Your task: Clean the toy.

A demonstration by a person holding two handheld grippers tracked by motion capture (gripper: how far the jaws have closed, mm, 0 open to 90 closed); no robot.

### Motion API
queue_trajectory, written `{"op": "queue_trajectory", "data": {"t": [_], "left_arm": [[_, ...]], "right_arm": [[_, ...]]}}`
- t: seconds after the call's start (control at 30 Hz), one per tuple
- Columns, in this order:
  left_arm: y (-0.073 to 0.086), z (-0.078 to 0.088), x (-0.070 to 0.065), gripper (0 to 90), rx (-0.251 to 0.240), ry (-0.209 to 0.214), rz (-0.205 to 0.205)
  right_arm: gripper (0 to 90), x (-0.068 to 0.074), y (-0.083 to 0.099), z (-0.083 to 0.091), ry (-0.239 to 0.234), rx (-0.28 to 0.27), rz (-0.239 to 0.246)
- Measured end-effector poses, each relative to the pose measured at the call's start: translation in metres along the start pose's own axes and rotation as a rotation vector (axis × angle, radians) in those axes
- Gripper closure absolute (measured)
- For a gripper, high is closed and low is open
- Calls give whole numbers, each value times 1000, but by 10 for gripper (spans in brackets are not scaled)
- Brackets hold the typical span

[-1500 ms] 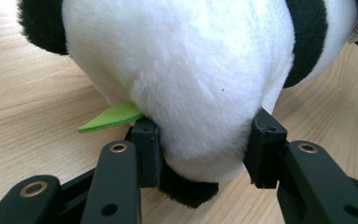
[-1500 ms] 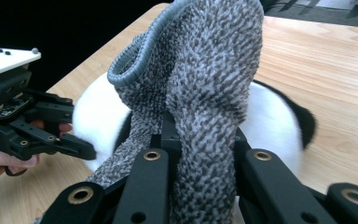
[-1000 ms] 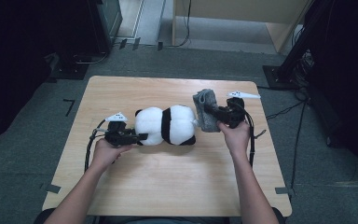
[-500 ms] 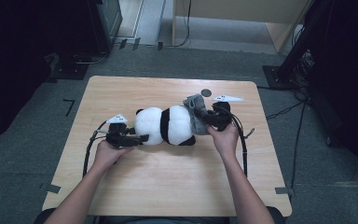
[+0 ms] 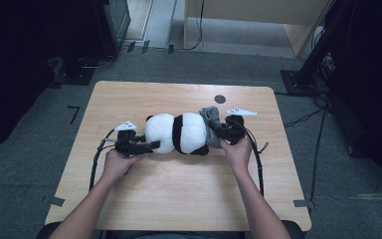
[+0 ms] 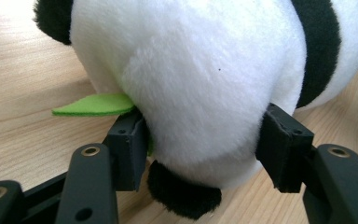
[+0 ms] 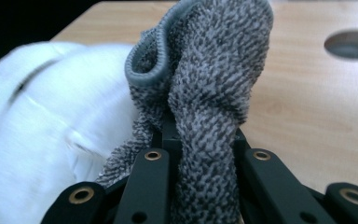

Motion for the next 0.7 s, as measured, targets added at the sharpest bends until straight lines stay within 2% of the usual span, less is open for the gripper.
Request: {"op": "queue_trajectory", "data": {"t": [0.13,0.23,0.4,0.57,0.7], "left_arm": [[1,1,0,429,20,-6,-17],[1,2,1,433,21,-7,-11],[2,2,2,433,19,-3,-16],[3,3,3,428,30,6,-23],[3,3,3,424,31,2,-27]], "right_arm": [[792,-4,10,-11,36,78,-11],[794,-6,19,-21,20,94,-46],[793,-12,31,-35,10,180,-86],[787,-23,23,-25,15,160,-125],[788,-29,10,-8,36,102,-127]]}}
Point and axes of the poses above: each handheld gripper's, and its own axes: z roughly backward along the jaws, y roughly out of its underside, x roughly to its left, the point moved 2 cm from there along -z, roughly forward along the jaws, and after that the axes turned 8 degrees about -z, right-handed, at the moved point
